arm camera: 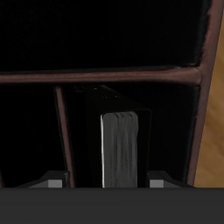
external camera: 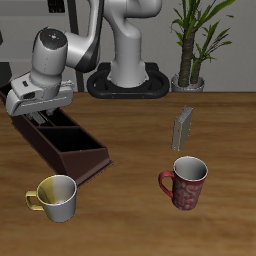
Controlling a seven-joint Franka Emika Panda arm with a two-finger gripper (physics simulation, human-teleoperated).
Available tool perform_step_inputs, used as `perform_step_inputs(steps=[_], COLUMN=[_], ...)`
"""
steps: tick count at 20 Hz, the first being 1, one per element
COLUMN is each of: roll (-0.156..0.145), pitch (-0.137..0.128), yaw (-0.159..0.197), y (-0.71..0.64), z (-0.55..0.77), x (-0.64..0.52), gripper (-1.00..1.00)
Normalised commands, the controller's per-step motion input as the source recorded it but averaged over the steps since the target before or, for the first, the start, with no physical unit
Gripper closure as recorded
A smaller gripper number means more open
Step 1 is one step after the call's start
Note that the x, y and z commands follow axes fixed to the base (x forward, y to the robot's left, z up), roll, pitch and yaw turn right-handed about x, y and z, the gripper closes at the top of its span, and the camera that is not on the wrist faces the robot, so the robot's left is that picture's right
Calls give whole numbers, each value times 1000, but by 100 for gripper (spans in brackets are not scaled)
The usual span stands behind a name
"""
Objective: Place the black book into the right desk caddy's back compartment
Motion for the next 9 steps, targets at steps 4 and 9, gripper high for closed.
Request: perform_step_inputs(steps=[4,9], roll=[-12,2], pitch=[-28,-28], yaw=[-19,-12], y=[51,126], z=[182,188], x=[-43,-27], gripper=[-100,-100])
